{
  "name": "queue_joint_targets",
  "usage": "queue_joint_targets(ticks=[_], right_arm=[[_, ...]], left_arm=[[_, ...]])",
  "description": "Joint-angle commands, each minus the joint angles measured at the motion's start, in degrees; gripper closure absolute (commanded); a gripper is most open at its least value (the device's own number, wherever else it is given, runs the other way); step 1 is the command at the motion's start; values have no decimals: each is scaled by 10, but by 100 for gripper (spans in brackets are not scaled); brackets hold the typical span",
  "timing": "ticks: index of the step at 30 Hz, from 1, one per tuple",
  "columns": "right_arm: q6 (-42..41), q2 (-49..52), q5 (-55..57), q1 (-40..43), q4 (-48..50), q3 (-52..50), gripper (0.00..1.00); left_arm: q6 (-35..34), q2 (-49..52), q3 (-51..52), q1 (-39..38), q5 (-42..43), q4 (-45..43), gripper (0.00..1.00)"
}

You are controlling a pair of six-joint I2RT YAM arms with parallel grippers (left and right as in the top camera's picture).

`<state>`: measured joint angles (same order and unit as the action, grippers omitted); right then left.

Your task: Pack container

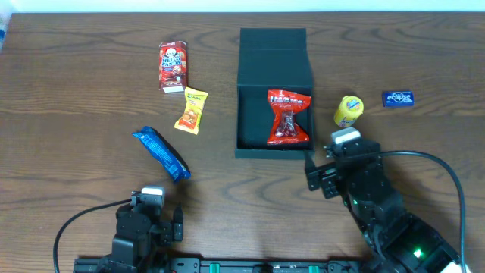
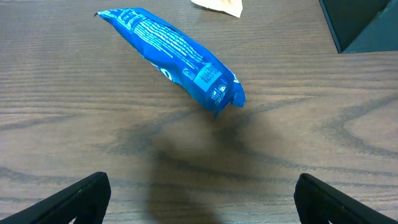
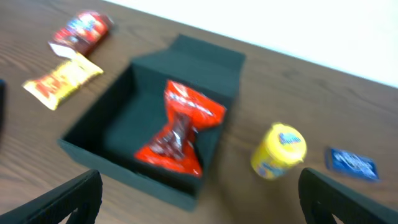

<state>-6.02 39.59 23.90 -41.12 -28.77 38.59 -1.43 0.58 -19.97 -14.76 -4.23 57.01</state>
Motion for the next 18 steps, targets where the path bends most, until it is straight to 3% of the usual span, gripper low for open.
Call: queue_joint_targets(ticks=[1, 6, 12, 18], right_arm=[[-20, -9, 45, 15, -31, -2, 1], [-88, -39, 37, 116, -114, 0, 1], [-75, -57, -87, 299, -150, 0, 1], [-59, -56, -104, 344, -170, -1, 1]], left_arm=[[4, -4, 17, 3, 9, 10, 4], [4, -4, 17, 3, 9, 10, 5], [4, -4, 17, 3, 9, 10, 5], [4, -4, 17, 3, 9, 10, 5]])
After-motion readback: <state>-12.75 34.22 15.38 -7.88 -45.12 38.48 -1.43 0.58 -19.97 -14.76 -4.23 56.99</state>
